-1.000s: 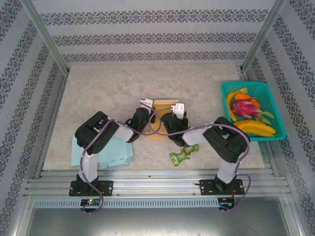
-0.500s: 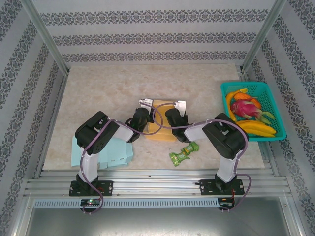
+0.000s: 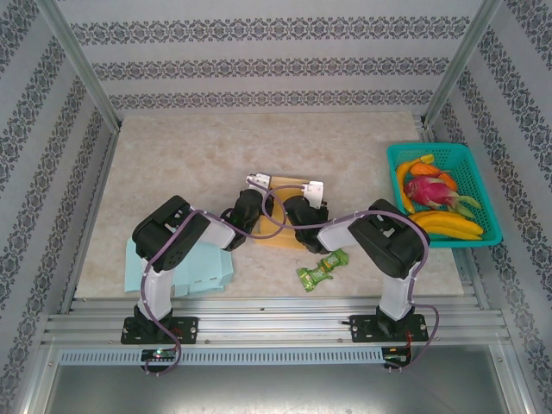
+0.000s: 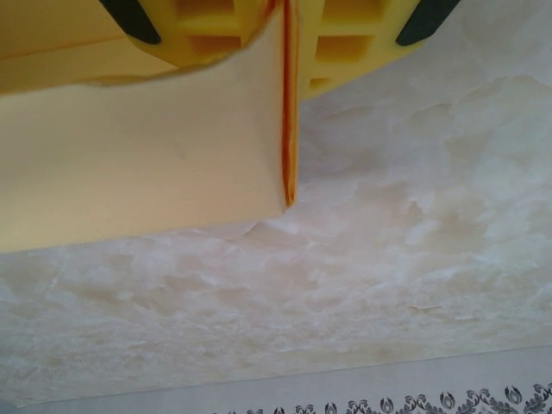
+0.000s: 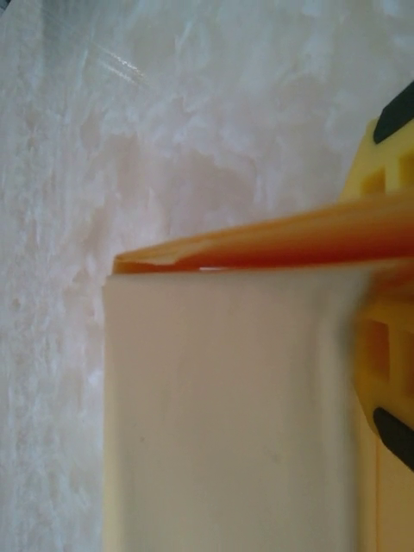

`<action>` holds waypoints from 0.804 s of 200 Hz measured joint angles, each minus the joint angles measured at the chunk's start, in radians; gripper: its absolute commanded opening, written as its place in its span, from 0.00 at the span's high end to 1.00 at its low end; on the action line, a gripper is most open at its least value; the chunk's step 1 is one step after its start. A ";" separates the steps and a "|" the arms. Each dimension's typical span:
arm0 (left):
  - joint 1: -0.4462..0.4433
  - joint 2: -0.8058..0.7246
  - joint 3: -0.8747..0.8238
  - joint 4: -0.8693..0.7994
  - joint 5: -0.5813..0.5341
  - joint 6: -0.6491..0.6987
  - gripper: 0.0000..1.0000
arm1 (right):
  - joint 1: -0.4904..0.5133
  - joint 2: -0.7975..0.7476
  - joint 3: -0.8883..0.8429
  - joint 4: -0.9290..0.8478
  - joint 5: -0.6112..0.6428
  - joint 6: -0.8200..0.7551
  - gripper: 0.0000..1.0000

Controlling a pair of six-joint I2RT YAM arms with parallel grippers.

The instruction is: Fold the paper box

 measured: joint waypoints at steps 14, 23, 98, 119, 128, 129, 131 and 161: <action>0.000 0.000 0.003 -0.005 -0.005 0.000 1.00 | -0.011 -0.001 -0.002 0.001 -0.022 0.004 0.67; 0.000 0.000 0.003 -0.006 -0.011 0.001 1.00 | -0.023 -0.004 -0.006 0.008 -0.055 0.010 0.63; 0.000 0.000 0.011 -0.020 -0.027 0.001 1.00 | -0.038 -0.107 -0.078 0.050 -0.341 0.015 0.40; 0.000 0.000 0.013 -0.024 -0.031 0.001 1.00 | -0.023 -0.185 -0.125 0.050 -0.377 0.008 0.38; 0.000 0.001 0.013 -0.024 -0.034 0.001 1.00 | -0.018 -0.227 -0.148 0.049 -0.389 0.003 0.37; 0.000 0.001 0.013 -0.024 -0.034 0.001 1.00 | -0.018 -0.227 -0.148 0.049 -0.389 0.003 0.37; 0.000 0.001 0.013 -0.024 -0.034 0.001 1.00 | -0.017 -0.240 -0.154 0.048 -0.391 0.000 0.37; 0.000 0.002 0.014 -0.024 -0.038 0.001 1.00 | -0.018 -0.388 -0.212 0.009 -0.407 -0.011 0.35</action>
